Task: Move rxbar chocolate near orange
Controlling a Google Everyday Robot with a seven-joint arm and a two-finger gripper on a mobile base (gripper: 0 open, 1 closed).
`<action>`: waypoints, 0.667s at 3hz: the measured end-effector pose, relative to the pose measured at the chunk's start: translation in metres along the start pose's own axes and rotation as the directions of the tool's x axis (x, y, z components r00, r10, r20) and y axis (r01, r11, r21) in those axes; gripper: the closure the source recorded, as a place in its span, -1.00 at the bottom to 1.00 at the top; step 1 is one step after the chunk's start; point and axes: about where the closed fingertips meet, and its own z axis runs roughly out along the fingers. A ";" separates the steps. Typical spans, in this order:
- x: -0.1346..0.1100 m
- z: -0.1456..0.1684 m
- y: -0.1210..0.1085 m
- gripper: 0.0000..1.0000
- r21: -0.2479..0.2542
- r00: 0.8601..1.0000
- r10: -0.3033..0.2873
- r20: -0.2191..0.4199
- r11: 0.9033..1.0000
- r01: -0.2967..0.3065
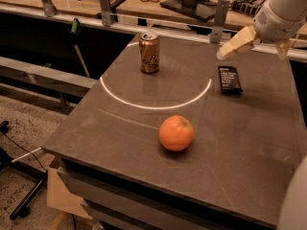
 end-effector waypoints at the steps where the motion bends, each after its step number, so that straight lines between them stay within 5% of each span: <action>1: -0.006 0.031 0.021 -1.00 -0.085 0.988 0.148 -0.052 0.985 -0.152; 2: -0.007 0.051 0.039 -1.00 -0.111 0.981 0.173 -0.083 0.977 -0.181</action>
Offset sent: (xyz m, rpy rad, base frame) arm 0.0131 0.0685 -0.0616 0.1844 0.1548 -0.1479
